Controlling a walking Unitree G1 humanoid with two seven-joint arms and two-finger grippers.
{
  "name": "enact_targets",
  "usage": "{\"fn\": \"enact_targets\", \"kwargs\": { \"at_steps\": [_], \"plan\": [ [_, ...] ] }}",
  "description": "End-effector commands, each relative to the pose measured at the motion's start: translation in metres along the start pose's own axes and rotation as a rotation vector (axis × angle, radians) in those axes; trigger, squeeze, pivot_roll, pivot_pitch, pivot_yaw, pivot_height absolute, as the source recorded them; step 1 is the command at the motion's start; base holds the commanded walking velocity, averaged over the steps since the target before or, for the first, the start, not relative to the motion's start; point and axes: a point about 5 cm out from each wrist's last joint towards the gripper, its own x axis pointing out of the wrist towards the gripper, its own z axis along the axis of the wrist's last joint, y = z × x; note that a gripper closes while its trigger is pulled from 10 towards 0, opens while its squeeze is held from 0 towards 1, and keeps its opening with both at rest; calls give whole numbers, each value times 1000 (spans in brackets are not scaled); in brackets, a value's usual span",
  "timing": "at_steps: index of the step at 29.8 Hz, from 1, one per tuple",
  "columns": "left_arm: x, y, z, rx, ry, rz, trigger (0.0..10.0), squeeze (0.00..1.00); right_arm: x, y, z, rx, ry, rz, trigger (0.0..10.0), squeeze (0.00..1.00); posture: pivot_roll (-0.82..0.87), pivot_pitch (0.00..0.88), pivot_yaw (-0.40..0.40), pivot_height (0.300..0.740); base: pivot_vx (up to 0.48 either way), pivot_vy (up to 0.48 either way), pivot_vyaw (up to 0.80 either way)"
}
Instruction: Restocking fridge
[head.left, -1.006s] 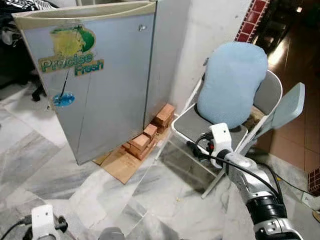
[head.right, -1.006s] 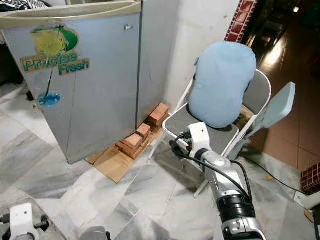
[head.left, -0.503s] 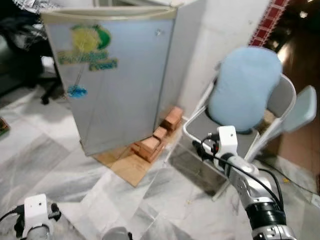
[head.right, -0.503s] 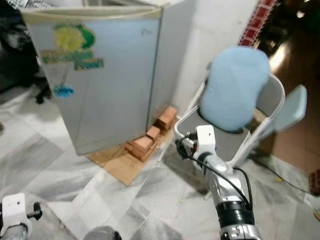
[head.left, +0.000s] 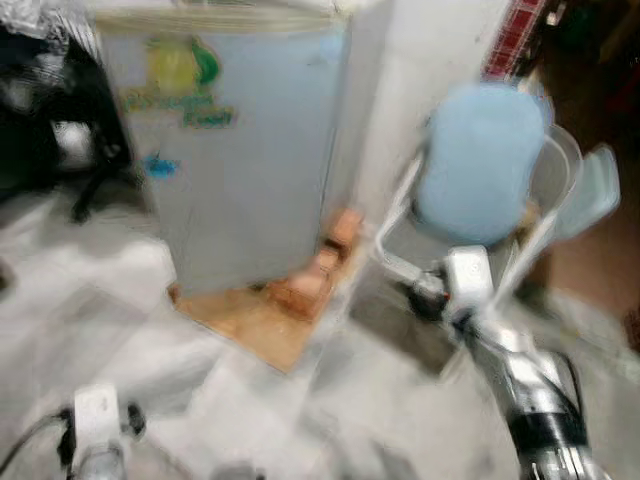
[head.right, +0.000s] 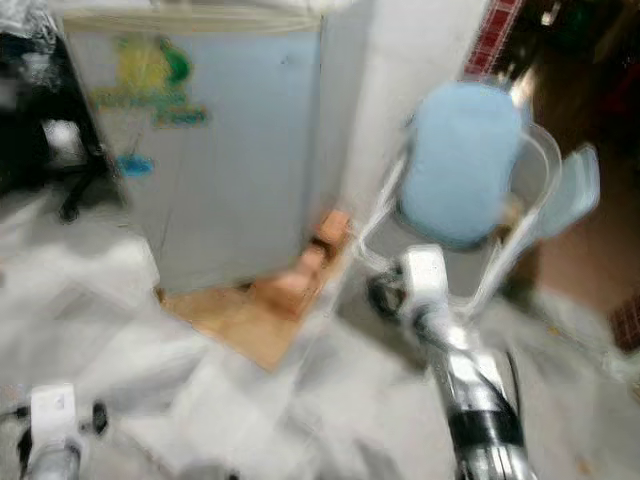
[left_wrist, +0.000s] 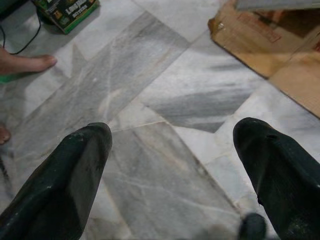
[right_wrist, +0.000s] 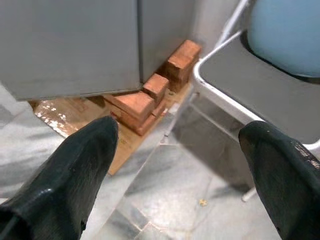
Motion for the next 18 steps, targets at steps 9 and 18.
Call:
{"fn": "enact_targets", "kwargs": {
  "at_steps": [9, 18],
  "plan": [
    [3, 3, 8, 19, -39, -16, 10000, 0, 3, 7, 15, -7, -50, 17, 10000, 0, 111, 0, -87, 740, 0, 480, 0],
    [3, 3, 6, 15, -32, -16, 10000, 0, 4, 6, 15, -6, -54, 11, 10000, 0, 110, 0, -91, 740, 0, 480, 0]
  ]
}}
